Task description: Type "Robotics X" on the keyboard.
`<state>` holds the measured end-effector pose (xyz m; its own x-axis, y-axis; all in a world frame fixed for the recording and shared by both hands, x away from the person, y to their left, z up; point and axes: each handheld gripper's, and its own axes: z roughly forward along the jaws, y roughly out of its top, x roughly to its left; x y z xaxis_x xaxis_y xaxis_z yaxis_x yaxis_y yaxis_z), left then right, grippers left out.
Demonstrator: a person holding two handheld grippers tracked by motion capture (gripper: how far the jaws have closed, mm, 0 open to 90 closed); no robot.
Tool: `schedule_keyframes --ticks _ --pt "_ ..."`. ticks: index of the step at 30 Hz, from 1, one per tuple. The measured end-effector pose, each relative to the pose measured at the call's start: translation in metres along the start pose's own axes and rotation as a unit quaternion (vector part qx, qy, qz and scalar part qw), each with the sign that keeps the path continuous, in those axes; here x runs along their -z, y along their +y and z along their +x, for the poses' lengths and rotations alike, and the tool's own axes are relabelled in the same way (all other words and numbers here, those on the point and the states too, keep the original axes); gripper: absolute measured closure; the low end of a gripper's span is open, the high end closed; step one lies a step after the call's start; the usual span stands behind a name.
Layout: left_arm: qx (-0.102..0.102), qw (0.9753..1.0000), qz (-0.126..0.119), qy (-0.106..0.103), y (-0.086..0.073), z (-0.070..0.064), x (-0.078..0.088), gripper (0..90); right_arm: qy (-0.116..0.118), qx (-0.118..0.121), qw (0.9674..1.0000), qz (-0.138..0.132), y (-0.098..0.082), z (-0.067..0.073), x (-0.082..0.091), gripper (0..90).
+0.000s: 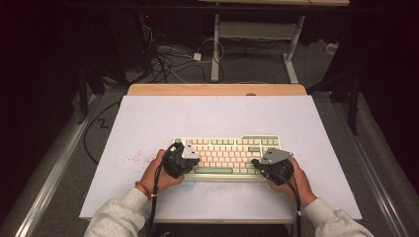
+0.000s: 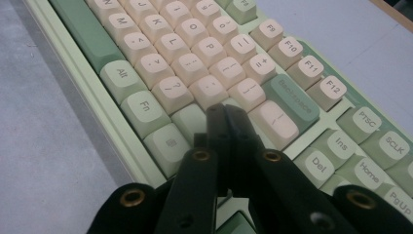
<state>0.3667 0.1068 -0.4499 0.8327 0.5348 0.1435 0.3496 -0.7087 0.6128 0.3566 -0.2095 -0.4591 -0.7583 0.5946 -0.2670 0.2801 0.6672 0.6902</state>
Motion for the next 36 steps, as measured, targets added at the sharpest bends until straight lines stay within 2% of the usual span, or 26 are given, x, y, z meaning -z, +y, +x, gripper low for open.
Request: schedule_keyframes --ticks 18,25,36 --pt "-0.008 0.9999 0.006 0.007 -0.001 -0.003 -0.003 86.7 -0.001 0.001 1.0000 0.001 0.000 0.000 0.000 90.0" --pt "-0.010 0.9998 -0.013 0.012 0.001 -0.003 0.007 85.3 -0.001 0.000 1.0000 0.001 0.000 0.000 0.000 90.0" --pt "-0.017 0.9995 -0.016 0.023 0.001 -0.003 0.009 82.4 -0.002 0.004 1.0000 0.001 0.000 0.000 0.001 90.0"
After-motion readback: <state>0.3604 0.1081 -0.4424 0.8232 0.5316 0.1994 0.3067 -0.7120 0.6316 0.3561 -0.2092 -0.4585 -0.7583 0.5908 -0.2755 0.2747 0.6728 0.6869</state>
